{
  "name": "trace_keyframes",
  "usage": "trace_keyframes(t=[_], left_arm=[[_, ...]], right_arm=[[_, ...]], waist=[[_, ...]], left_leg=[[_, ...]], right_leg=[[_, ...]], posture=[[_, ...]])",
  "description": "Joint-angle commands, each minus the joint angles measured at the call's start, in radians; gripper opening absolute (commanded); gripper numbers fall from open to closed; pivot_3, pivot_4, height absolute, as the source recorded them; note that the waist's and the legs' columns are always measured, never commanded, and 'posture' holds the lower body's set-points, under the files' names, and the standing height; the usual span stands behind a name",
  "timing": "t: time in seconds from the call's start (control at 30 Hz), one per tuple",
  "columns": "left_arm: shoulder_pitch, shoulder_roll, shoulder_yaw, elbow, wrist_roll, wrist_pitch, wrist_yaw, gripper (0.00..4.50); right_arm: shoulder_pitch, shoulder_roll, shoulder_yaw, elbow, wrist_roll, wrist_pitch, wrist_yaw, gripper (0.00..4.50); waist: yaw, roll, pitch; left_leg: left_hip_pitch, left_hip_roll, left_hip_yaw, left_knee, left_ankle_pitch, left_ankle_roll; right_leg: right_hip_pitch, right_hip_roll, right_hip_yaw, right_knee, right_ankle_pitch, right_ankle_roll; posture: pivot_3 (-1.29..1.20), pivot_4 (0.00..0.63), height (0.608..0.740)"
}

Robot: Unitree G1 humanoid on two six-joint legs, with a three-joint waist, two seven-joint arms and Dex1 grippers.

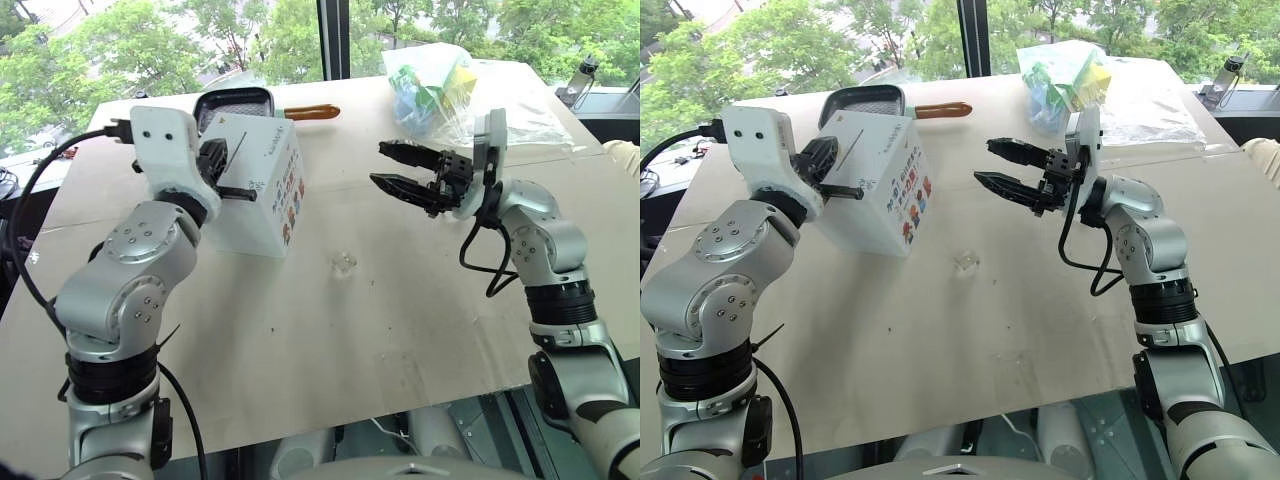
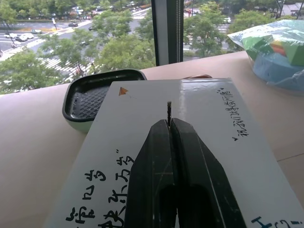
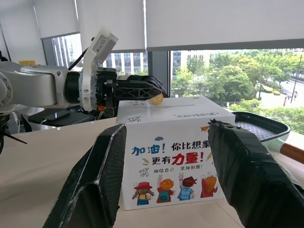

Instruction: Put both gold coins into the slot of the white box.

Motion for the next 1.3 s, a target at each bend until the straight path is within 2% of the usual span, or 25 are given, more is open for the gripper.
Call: trace_keyframes(t=[0.03,0.23,0.5,0.53,0.7,0.73,0.77,0.83,0.9,0.93,1.0,1.07,1.17,1.23,1.3], left_arm=[[-0.014,0.002,0.004,-0.007,0.043,0.016,-0.019,0.0],[-0.007,0.002,-0.014,0.01,0.124,0.03,-0.034,0.0],[-0.006,-0.07,0.008,0.012,0.117,0.041,-0.081,0.0],[-0.005,-0.081,0.015,0.01,0.112,0.042,-0.088,0.54],[-0.011,-0.1,0.029,0.017,0.165,-0.01,-0.099,2.38],[-0.015,-0.102,0.037,0.02,0.179,-0.033,-0.099,2.92],[-0.022,-0.109,0.053,0.017,0.187,-0.079,-0.105,3.11],[-0.036,-0.124,0.085,0.005,0.188,-0.152,-0.123,3.11],[-0.049,-0.146,0.146,-0.066,0.052,-0.226,-0.239,3.11],[-0.029,-0.146,0.176,-0.119,-0.064,-0.22,-0.31,3.11],[0.087,-0.088,0.225,-0.22,-0.284,-0.154,-0.454,3.11],[0.268,0.026,0.274,-0.288,-0.369,-0.092,-0.594,3.11],[0.558,0.177,0.357,-0.309,-0.314,-0.068,-0.755,3.11],[0.718,0.219,0.386,-0.287,-0.219,-0.118,-0.82,3.11],[0.801,0.218,0.373,-0.261,-0.134,-0.187,-0.845,3.11]], right_arm=[[-0.023,-0.002,-0.029,-0.017,0.008,-0.019,0.003,2.92],[-0.021,-0.001,-0.031,-0.016,0.005,-0.02,0.0,2.92],[-0.017,0.003,-0.03,-0.016,0.0,-0.019,0.004,2.92],[-0.018,0.003,-0.03,-0.017,0.001,-0.018,0.004,2.97],[-0.013,0.0,-0.029,-0.02,0.0,0.0,-0.007,2.97],[-0.009,-0.003,-0.027,-0.025,0.0,0.014,-0.015,2.97],[0.001,-0.01,-0.016,-0.036,-0.007,0.031,-0.02,2.97],[0.027,-0.021,0.008,-0.061,-0.021,0.052,-0.021,2.97],[0.074,-0.017,0.049,-0.099,-0.051,0.062,-0.041,2.97],[0.1,-0.013,0.066,-0.114,-0.062,0.068,-0.05,2.97],[0.144,-0.022,0.119,-0.128,-0.116,0.053,-0.056,2.97],[0.177,-0.027,0.174,-0.127,-0.186,0.028,-0.075,2.97],[0.214,0.005,0.221,-0.121,-0.249,0.039,-0.147,2.97],[0.236,0.027,0.254,-0.115,-0.296,0.026,-0.181,2.97],[0.248,0.048,0.274,-0.109,-0.33,0.016,-0.21,2.97]], waist=[[0.0,0.0,0.0],[-0.001,0.0,0.0],[0.0,0.0,0.0],[0.0,0.0,0.0],[0.0,0.0,0.0],[0.0,0.0,0.0],[0.001,0.0,0.0],[0.001,0.0,0.0],[0.002,0.0,0.0],[0.002,0.0,-0.001],[-0.004,0.0,0.0],[-0.019,0.001,-0.001],[-0.034,0.001,0.0],[-0.029,0.002,0.0],[-0.021,0.003,0.001]], left_leg=[[0.0,0.0,0.0,0.0,0.0,0.0],[0.0,0.0,0.0,0.0,0.0,0.0],[0.001,0.0,0.001,0.001,0.0,0.0],[0.001,0.0,0.001,0.001,0.0,0.0],[0.001,0.0,0.001,0.002,0.0,0.0],[0.001,0.0,0.001,0.002,0.0,0.0],[0.001,0.0,0.001,0.002,0.0,0.0],[0.001,0.0,0.0,0.002,0.0,0.0],[0.0,0.0,0.0,0.002,0.0,0.0],[0.0,0.0,0.0,0.002,0.0,0.0],[-0.001,0.001,0.0,0.002,0.0,0.0],[0.0,0.001,0.003,0.002,0.0,0.0],[0.002,0.001,0.005,-0.001,0.0,0.0],[0.005,0.001,0.005,-0.004,0.0,0.0],[0.006,0.001,0.005,-0.005,0.0,0.0]], right_leg=[[0.0,0.0,0.0,0.0,0.0,0.0],[0.0,0.0,0.0,0.0,0.0,0.0],[0.0,0.0,0.001,0.003,0.0,0.0],[0.0,0.0,0.001,0.003,0.0,0.0],[0.0,0.0,0.0,0.003,0.0,0.0],[0.0,0.0,0.0,0.003,0.0,0.0],[0.0,0.0,0.0,0.003,0.0,0.0],[0.0,0.0,0.0,0.003,0.0,0.0],[0.0,0.0,0.0,0.003,0.0,0.0],[0.0,0.0,0.0,0.002,0.0,0.0],[0.0,0.0,0.0,0.001,0.0,0.0],[-0.002,-0.001,0.002,0.001,0.0,0.0],[-0.004,0.0,0.002,0.003,0.0,0.0],[-0.004,0.002,0.005,0.005,0.0,-0.001],[-0.004,0.001,0.003,0.005,0.0,-0.002]], posture=[[0.0,0.15,0.721],[0.0,0.15,0.721],[0.0,0.15,0.721],[0.0,0.15,0.721],[0.0,0.15,0.721],[0.0,0.15,0.721],[0.0,0.15,0.721],[0.0,0.15,0.721],[0.0,0.15,0.721],[0.0,0.15,0.721],[0.0,0.15,0.721],[0.0,0.15,0.721],[0.0,0.15,0.721],[0.0,0.15,0.721],[0.0,0.15,0.721]])
